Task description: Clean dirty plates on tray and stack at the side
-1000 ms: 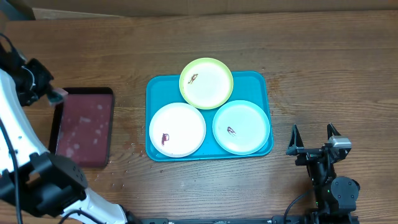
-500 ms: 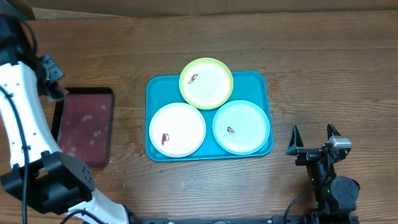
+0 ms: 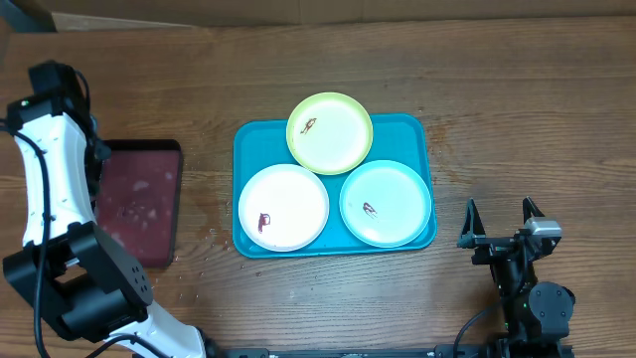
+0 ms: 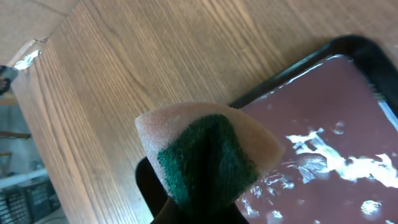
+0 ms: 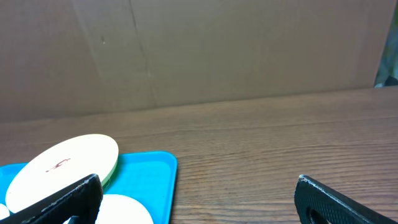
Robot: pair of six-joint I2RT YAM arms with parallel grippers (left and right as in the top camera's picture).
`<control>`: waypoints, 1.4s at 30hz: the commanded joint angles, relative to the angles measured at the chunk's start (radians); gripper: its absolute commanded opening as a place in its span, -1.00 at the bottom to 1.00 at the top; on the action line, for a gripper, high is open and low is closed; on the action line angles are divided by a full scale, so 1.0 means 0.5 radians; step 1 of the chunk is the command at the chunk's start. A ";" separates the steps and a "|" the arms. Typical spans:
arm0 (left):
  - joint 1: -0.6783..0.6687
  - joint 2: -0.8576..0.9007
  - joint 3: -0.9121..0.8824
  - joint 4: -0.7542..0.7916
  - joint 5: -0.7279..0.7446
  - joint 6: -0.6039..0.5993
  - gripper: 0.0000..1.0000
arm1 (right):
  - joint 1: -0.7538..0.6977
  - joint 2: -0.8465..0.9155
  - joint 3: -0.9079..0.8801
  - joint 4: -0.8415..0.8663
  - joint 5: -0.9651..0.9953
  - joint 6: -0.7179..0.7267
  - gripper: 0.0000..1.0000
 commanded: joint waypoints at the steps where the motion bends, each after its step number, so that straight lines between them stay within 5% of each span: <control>1: -0.066 -0.020 -0.100 0.050 -0.252 -0.059 -0.92 | 0.005 -0.020 -0.021 0.012 0.012 -0.006 1.00; 15: -0.321 -0.020 -0.139 0.056 -0.892 0.005 -0.92 | 0.005 -0.020 -0.021 0.011 0.012 -0.006 1.00; 42: -0.414 -0.021 -0.044 0.086 -0.958 0.250 -0.91 | 0.005 -0.020 -0.021 0.012 0.012 -0.006 1.00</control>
